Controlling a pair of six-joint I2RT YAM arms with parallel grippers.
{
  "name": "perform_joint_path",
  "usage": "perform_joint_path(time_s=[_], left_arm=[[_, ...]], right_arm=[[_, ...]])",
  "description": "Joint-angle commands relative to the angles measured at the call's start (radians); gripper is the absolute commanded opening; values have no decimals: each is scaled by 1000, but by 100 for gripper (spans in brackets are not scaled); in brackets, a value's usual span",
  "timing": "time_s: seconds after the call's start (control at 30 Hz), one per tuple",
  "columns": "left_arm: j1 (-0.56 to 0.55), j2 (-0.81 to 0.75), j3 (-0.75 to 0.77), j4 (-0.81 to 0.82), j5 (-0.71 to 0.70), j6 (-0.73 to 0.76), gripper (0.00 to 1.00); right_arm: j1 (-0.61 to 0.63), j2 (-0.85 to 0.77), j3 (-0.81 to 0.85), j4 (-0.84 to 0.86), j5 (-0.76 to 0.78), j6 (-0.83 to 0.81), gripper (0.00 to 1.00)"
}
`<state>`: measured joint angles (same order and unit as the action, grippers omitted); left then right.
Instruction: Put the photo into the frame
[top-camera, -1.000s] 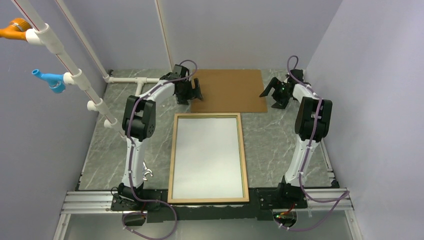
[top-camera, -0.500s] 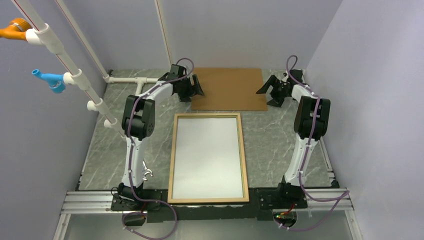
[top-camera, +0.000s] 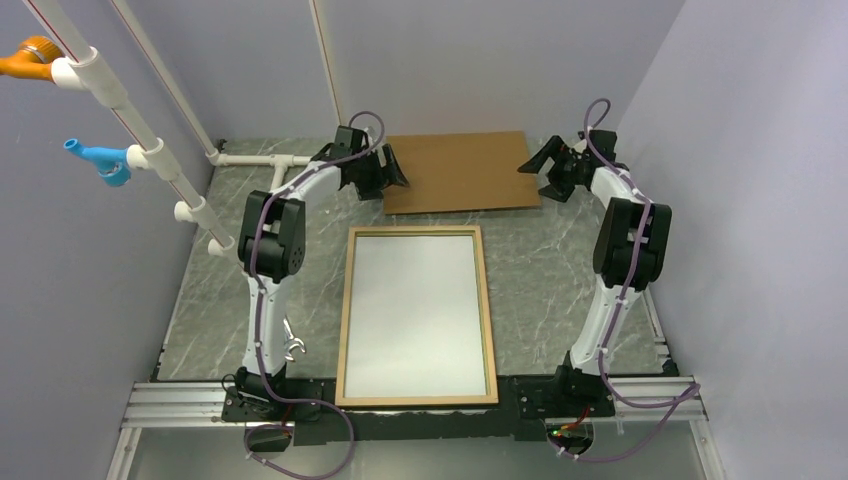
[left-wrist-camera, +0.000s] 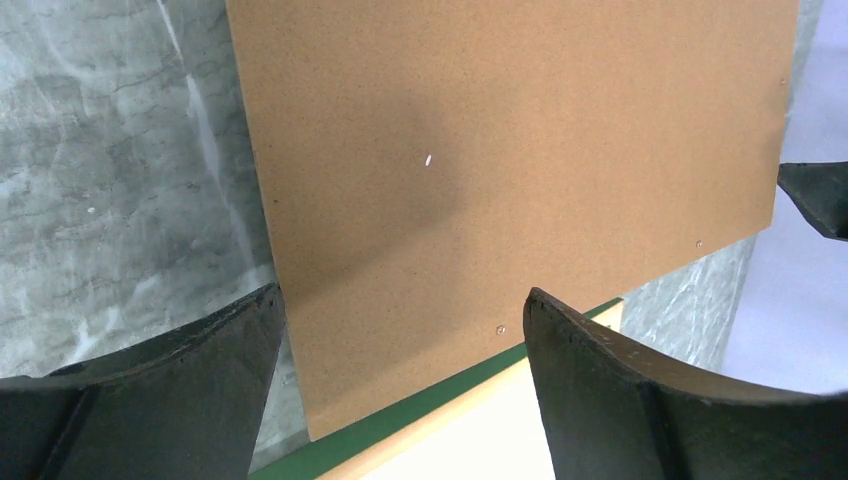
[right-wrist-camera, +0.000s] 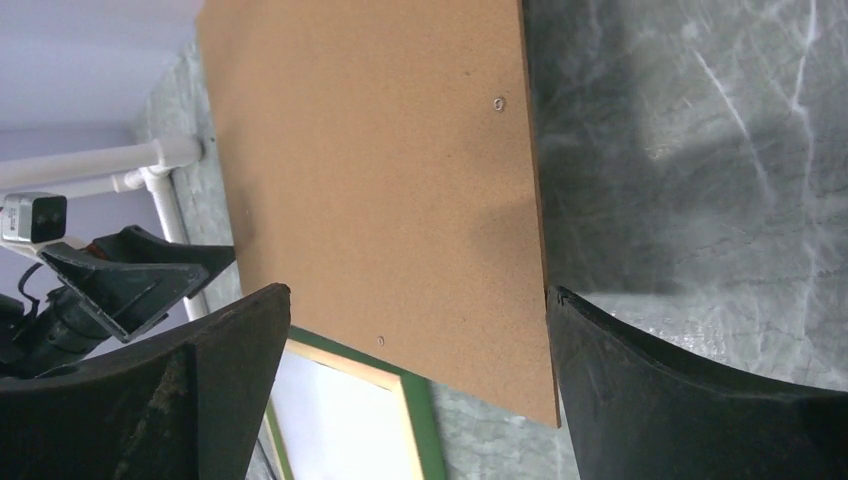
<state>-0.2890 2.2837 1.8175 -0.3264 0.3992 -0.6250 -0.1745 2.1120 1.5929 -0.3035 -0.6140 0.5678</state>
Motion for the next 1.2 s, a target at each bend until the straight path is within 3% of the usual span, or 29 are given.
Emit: perform_joint_path(time_s=[0.0,0.3,0.47,0.6,0.83,0.97,1.17], left_arm=[[-39,-115,59,102,144,-15,90],[-51,-224,2,-113,154,83,88],[-65,-361,-179,-208,130,126,88],[-69,-473,-360,-245,109,116,87],[-83,-634,-579,-352,-61,146,87],[-84,-698,-643,-404,-180,171,89],[-85,-772,-668,-486,-312,178,90]], right_arm=[[68,-88,32,2,-176,50,98],[146,-211,-64,-145,-142,-60,98],[244,-332,-198,-253,-94,-145,98],[313,-479,-406,-246,-29,-136,98],[372,-663,-703,-222,47,-108,99],[372,-671,-718,-259,111,-143,99],[371,-605,-601,-321,210,-183,100]])
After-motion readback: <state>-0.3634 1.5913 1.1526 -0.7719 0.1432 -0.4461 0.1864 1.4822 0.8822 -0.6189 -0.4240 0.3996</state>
